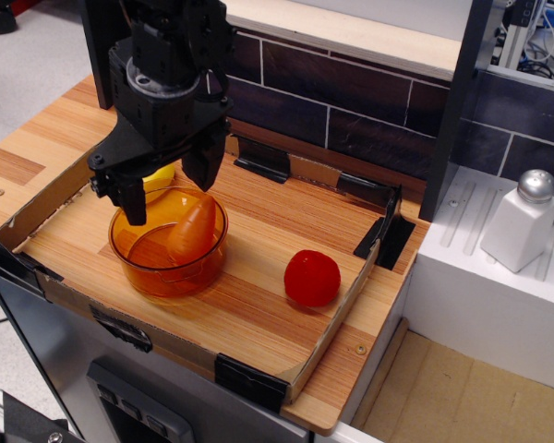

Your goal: Put carrot in pot

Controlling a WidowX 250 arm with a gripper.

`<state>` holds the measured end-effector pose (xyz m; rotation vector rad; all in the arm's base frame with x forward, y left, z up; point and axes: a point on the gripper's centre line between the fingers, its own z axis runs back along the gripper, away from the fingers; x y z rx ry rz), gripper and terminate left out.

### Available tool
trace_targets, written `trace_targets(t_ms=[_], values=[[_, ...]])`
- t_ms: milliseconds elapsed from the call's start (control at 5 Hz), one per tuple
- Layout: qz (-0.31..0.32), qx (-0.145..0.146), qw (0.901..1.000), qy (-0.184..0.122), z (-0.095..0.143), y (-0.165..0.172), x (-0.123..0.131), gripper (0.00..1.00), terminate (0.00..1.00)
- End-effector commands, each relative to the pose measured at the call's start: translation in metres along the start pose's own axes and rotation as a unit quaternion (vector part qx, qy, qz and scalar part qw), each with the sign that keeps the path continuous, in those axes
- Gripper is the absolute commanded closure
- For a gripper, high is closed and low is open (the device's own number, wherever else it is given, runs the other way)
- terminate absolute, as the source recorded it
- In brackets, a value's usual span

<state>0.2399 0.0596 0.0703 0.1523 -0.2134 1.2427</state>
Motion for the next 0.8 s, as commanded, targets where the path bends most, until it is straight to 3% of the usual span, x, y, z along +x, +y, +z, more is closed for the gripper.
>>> trace_targets(t_ms=[0, 200, 400, 600], values=[[0.039, -0.044, 0.9981, 0.018, 0.068, -0.018, 0.030, 0.00, 0.00], [0.040, -0.049, 0.9976, 0.029, 0.095, -0.027, 0.036, 0.00, 0.00], [0.040, -0.049, 0.9976, 0.029, 0.095, -0.027, 0.036, 0.00, 0.00], [0.040, -0.049, 0.9976, 0.029, 0.095, -0.027, 0.036, 0.00, 1.00]])
